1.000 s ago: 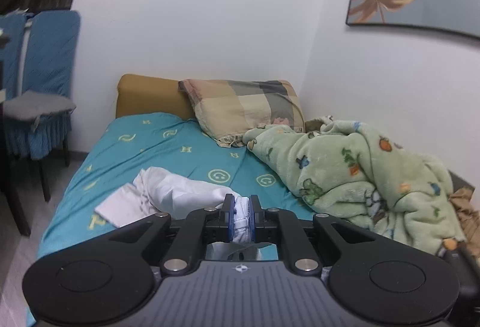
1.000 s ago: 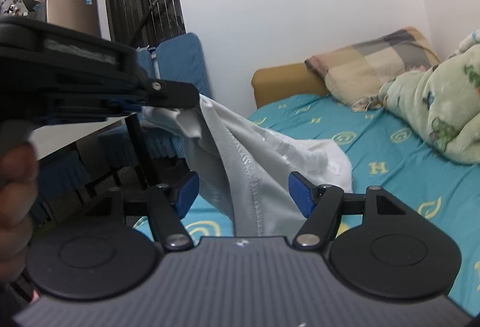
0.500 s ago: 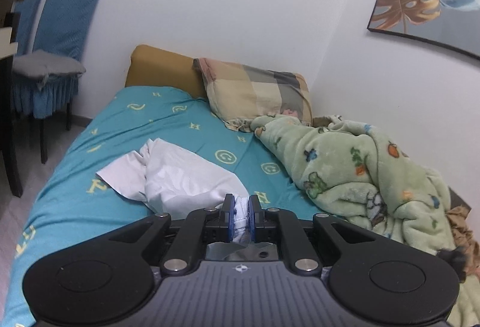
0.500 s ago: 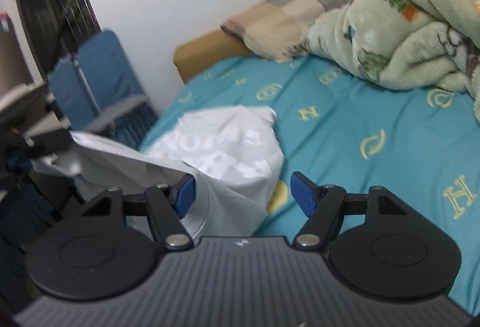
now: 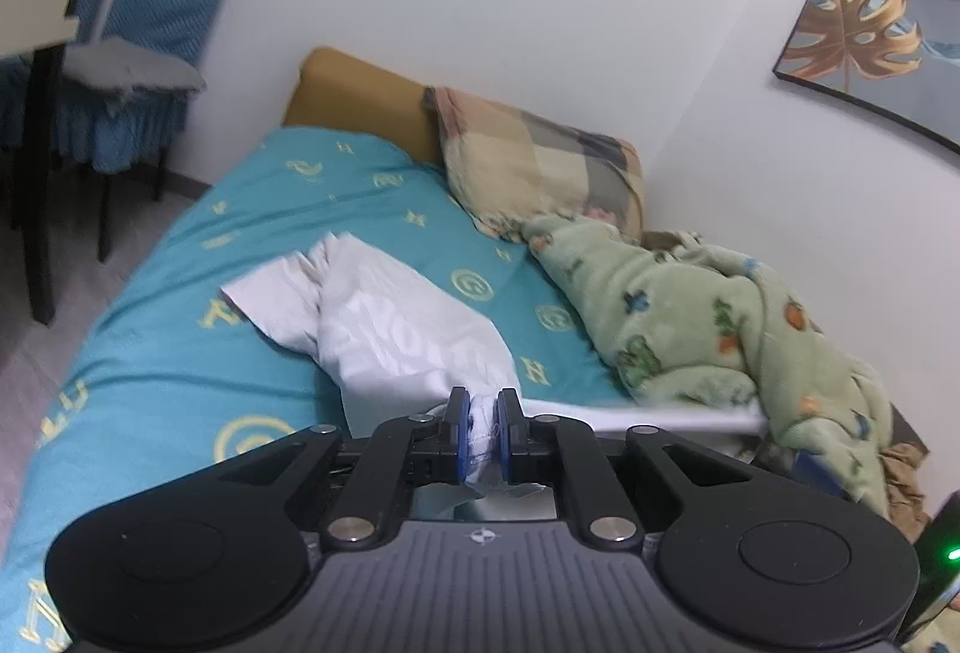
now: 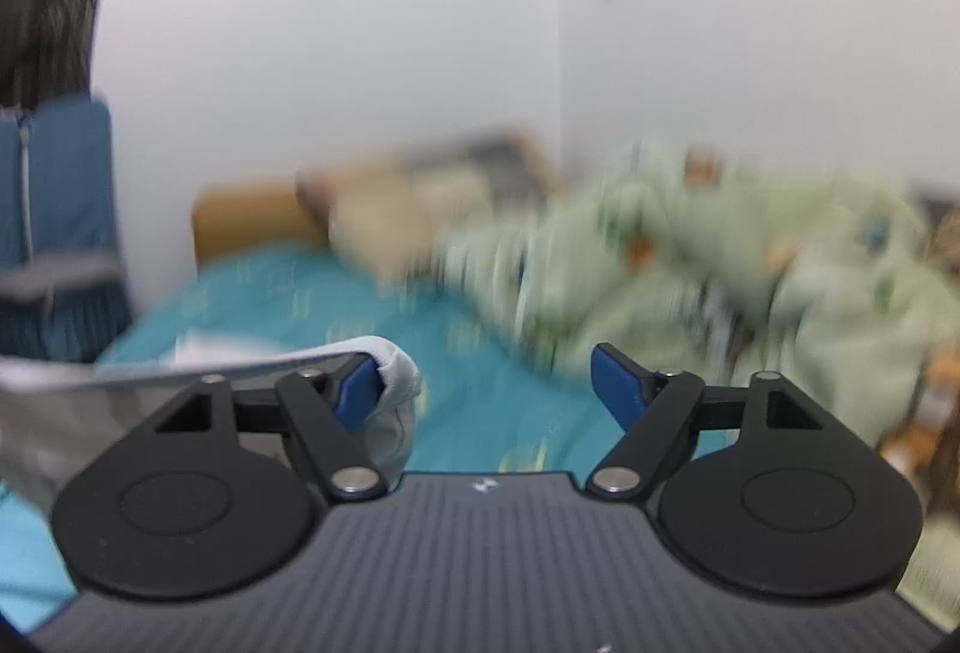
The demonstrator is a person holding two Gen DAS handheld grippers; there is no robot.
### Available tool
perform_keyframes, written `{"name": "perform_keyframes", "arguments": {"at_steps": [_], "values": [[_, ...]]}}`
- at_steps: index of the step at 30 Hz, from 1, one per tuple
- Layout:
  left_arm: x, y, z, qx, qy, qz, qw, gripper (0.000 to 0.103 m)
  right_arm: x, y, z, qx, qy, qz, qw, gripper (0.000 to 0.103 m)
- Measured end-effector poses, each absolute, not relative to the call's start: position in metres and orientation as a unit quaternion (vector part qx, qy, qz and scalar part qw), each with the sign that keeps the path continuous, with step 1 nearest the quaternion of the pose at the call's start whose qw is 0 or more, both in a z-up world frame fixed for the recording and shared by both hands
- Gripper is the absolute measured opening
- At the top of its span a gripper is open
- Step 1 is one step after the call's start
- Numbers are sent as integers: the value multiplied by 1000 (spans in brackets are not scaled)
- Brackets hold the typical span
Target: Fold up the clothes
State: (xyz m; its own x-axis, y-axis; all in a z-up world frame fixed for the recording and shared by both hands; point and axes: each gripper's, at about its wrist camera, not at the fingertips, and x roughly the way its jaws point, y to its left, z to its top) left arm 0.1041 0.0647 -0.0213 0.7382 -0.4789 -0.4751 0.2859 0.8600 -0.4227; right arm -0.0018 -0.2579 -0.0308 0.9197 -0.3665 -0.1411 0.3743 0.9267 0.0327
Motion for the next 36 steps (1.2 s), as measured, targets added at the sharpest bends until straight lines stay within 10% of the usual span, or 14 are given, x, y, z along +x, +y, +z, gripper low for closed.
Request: {"name": "perform_keyframes", "arguments": {"at_steps": [12, 16, 26, 36], "values": [[108, 32, -61, -97, 387, -231, 887, 23, -16, -246, -11, -6, 29, -113, 993, 77], [104, 12, -69, -44, 391, -234, 889, 47, -17, -246, -7, 7, 32, -99, 995, 77], [95, -32, -78, 39, 343, -231, 910, 66, -19, -256, -4, 32, 23, -100, 994, 77], [76, -58, -117, 175, 400, -274, 857, 70, 16, -279, -39, 38, 224, -52, 972, 76]]}}
